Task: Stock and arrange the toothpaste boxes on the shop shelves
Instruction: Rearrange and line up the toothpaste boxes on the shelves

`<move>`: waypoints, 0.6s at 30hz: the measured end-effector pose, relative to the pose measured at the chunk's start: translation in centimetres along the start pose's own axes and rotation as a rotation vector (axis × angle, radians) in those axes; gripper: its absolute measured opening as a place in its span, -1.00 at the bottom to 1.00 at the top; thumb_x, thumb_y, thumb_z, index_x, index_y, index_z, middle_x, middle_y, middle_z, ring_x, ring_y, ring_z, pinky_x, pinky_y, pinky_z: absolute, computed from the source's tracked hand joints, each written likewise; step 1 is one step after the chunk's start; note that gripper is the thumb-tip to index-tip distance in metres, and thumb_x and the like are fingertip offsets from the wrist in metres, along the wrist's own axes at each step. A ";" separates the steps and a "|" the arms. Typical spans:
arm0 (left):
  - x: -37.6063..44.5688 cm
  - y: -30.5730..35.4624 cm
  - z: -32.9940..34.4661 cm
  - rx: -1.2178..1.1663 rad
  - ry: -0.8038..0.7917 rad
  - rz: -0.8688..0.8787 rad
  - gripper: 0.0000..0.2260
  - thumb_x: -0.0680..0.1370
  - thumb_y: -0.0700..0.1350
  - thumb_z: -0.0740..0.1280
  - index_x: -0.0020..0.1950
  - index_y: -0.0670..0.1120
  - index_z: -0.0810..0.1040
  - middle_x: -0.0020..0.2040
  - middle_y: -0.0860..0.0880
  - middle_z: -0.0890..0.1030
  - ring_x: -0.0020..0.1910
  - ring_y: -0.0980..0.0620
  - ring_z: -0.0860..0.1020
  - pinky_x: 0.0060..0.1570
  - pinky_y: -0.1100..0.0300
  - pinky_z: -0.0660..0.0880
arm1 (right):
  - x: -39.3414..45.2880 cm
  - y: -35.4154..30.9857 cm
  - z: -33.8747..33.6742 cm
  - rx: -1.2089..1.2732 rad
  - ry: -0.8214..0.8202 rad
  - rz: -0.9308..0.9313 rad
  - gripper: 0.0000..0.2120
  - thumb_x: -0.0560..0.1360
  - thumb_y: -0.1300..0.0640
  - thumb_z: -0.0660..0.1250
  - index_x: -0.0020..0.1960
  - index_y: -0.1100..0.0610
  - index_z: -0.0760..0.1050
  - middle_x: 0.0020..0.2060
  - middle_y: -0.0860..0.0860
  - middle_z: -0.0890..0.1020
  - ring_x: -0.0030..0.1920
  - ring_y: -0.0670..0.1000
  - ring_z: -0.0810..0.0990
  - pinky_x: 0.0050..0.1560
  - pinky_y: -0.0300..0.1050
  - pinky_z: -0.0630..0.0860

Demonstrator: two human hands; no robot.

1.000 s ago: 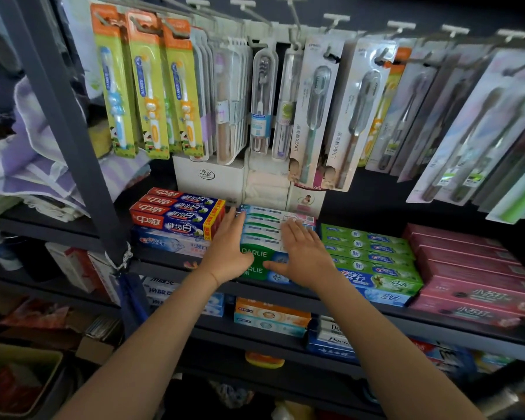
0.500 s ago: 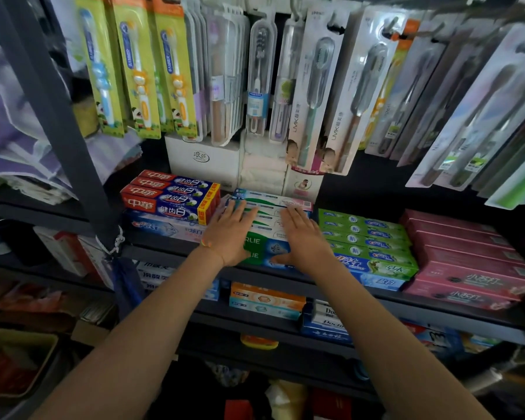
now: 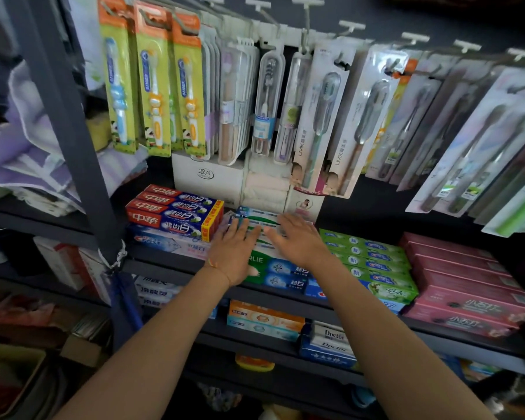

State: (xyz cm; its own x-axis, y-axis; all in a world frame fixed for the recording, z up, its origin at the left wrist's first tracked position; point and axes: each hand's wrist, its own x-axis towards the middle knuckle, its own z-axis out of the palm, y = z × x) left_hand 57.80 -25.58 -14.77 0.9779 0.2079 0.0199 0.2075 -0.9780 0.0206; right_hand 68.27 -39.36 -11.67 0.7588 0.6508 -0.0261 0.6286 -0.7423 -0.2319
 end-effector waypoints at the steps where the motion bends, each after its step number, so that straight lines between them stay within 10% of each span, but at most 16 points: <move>1: 0.0 0.0 0.0 -0.001 -0.003 -0.001 -0.14 0.57 0.18 0.32 0.63 -0.01 -0.18 0.63 -0.13 -0.15 0.60 -0.14 -0.17 0.56 -0.05 -0.16 | 0.2 -0.1 0.1 -0.027 -0.010 0.013 -0.22 0.55 -0.42 -0.13 0.60 0.03 0.08 0.59 0.00 0.09 0.58 0.04 -0.01 0.55 0.13 -0.06; 18: 0.0 -0.3 -1.2 -0.023 -0.065 0.028 -0.09 0.53 0.15 0.39 0.62 0.00 -0.18 0.63 -0.09 -0.16 0.60 -0.13 -0.18 0.55 -0.10 -0.12 | 0.0 -0.3 0.2 -0.106 -0.079 -0.041 -0.18 0.50 -0.48 -0.10 0.61 -0.05 -0.03 0.60 -0.06 -0.02 0.59 0.04 -0.08 0.55 0.16 -0.11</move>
State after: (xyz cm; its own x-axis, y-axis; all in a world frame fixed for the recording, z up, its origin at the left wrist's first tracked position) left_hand 57.73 -25.23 -13.61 0.9831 0.1779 -0.0439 0.1798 -0.9827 0.0443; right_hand 68.04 -39.09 -11.75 0.7188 0.6886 -0.0962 0.6768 -0.7246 -0.1300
